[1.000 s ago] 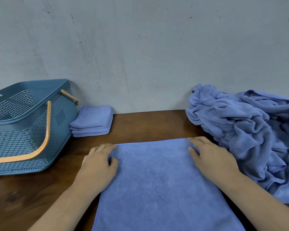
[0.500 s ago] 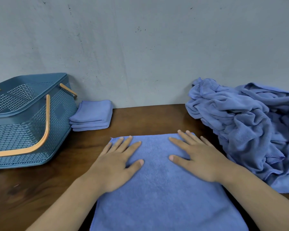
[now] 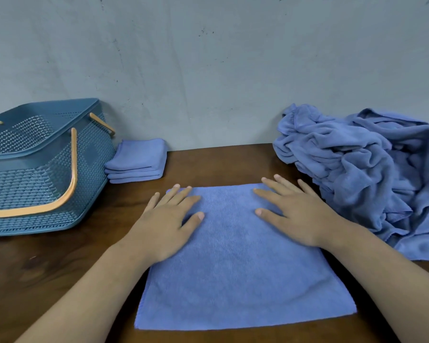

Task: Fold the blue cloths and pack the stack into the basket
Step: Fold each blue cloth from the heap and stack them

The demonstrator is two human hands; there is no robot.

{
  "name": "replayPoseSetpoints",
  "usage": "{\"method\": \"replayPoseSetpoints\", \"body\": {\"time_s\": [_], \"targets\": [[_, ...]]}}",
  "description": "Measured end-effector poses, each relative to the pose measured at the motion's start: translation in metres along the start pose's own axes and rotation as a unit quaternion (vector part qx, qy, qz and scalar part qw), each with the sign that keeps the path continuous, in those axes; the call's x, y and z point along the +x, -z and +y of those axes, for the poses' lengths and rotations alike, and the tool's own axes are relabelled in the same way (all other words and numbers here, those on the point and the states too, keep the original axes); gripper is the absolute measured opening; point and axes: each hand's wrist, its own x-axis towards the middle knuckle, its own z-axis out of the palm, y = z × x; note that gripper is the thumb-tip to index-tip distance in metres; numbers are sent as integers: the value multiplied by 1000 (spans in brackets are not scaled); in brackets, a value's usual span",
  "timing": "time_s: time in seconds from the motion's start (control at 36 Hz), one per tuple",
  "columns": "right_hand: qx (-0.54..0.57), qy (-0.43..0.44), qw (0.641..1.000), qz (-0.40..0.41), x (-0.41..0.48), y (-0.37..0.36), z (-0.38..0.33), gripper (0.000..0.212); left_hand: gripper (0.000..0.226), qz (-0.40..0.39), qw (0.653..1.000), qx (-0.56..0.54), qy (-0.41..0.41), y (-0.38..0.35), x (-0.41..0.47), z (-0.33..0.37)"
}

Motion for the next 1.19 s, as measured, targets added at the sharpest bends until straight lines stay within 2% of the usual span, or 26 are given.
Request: {"method": "replayPoseSetpoints", "body": {"time_s": [0.08, 0.17, 0.33, 0.42, 0.56, 0.69, 0.83, 0.94, 1.03, 1.11, 1.19], "targets": [[-8, 31, 999, -18, -11, 6, -16, 74, 59, -38, 999, -4, -27, 7, -18, 25], [37, 35, 997, -54, -29, 14, -39, 66, 64, -77, 997, -10, -28, 5, -38, 48], [31, 34, 994, -101, -88, 10, -76, 77, 74, -36, 999, 12, 4, -19, -84, 65], [13, 37, 995, -91, -113, 3, -77, 82, 81, -18, 1000, 22, 8, -23, -104, 59], [-26, 15, 997, -66, -141, 3, -58, 77, 85, -19, 999, 29, 29, -21, -129, 35], [-18, -27, 998, -58, -156, 2, -43, 71, 94, -8, 998, 28, 56, -22, -142, 23], [19, -64, 997, -32, -157, -2, -43, 65, 91, -7, 997, 12, 72, -20, -146, 25], [22, -89, 996, -15, -158, -4, -42, 78, 93, 8, 997, -4, 70, -19, -147, 25], [6, -111, 994, -5, -158, -7, -41, 81, 86, 45, 998, -5, 35, -19, -147, 23], [-8, -111, 994, 13, -158, -9, -40, 80, 56, 117, 990, 0, -78, -15, -146, 33], [-8, -54, 996, 68, -160, -7, -40, 66, 32, 139, 974, -19, -176, -14, -146, 58]]}}
